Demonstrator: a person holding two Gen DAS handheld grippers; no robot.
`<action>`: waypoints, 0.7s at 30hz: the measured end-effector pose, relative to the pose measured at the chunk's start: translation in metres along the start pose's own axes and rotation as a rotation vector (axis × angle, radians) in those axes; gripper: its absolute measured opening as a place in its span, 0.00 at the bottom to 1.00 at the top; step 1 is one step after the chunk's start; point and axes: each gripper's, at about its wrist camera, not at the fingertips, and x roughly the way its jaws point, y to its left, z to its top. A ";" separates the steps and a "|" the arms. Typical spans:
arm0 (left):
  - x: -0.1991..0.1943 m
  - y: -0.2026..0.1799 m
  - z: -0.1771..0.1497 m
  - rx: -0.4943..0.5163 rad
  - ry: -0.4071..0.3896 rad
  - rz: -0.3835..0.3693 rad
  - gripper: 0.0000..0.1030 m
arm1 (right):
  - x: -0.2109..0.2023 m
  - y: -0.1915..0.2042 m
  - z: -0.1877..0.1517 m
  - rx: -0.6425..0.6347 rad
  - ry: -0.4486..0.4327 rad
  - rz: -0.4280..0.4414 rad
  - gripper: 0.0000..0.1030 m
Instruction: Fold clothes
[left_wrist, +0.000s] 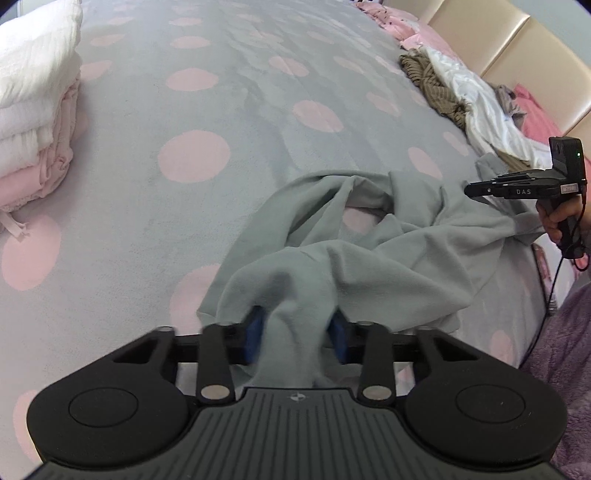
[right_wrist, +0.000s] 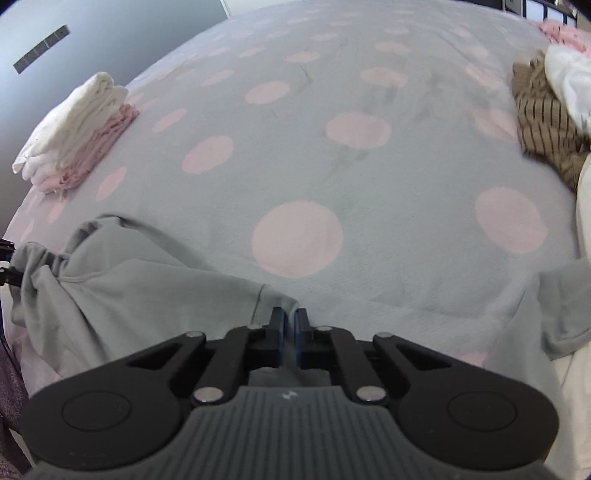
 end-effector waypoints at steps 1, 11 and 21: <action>-0.001 -0.001 0.000 0.007 -0.004 0.002 0.22 | -0.008 0.000 0.001 0.013 -0.017 -0.010 0.04; -0.057 -0.022 0.006 0.075 -0.281 -0.008 0.09 | -0.142 0.006 -0.025 0.097 -0.375 -0.232 0.03; -0.015 -0.036 -0.020 0.156 0.045 0.035 0.09 | -0.133 -0.007 -0.095 0.117 -0.106 -0.213 0.03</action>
